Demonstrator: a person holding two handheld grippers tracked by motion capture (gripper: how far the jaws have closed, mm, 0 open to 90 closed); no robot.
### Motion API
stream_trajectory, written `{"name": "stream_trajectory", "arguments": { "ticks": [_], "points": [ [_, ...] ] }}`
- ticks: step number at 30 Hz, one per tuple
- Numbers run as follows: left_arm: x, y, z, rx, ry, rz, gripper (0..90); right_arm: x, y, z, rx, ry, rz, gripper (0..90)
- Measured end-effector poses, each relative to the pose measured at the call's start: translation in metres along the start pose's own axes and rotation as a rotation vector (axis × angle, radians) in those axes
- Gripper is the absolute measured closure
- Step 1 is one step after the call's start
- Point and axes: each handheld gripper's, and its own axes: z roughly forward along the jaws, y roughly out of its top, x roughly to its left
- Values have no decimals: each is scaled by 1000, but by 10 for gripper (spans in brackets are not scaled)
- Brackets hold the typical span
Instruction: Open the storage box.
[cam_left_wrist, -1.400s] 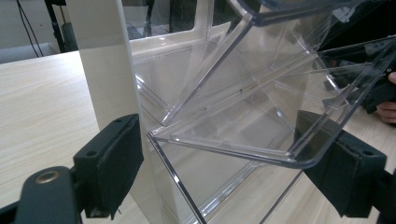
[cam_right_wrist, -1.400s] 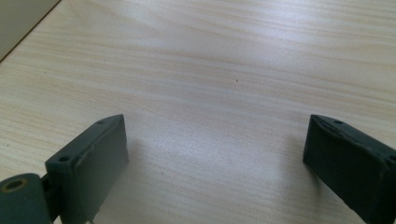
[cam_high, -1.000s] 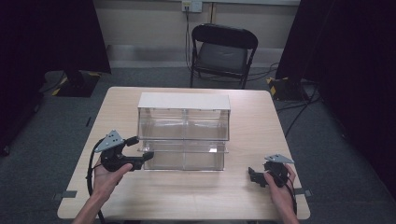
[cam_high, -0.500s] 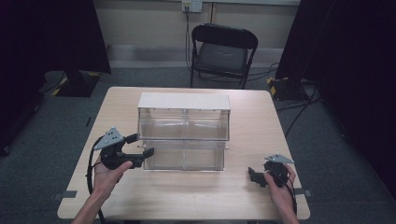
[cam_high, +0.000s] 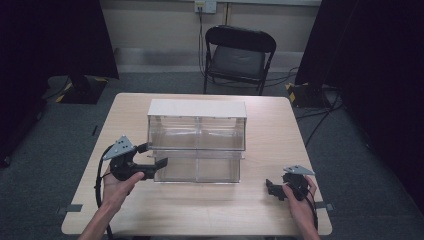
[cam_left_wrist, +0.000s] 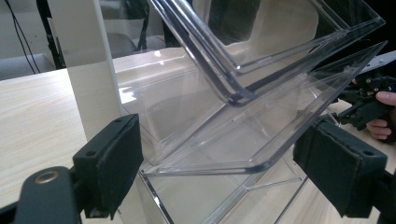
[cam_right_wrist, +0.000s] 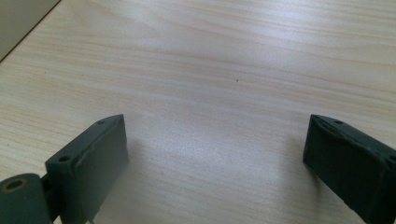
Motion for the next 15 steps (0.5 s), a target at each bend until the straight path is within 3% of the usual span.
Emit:
{"name": "stream_trajectory", "arguments": {
  "ticks": [10,15],
  "points": [
    [0,5,3,8,5,13,143,0,0,0,0,0,0,56],
    [0,5,4,10,7,-8,136,0,0,0,0,0,0,56]
  ]
}}
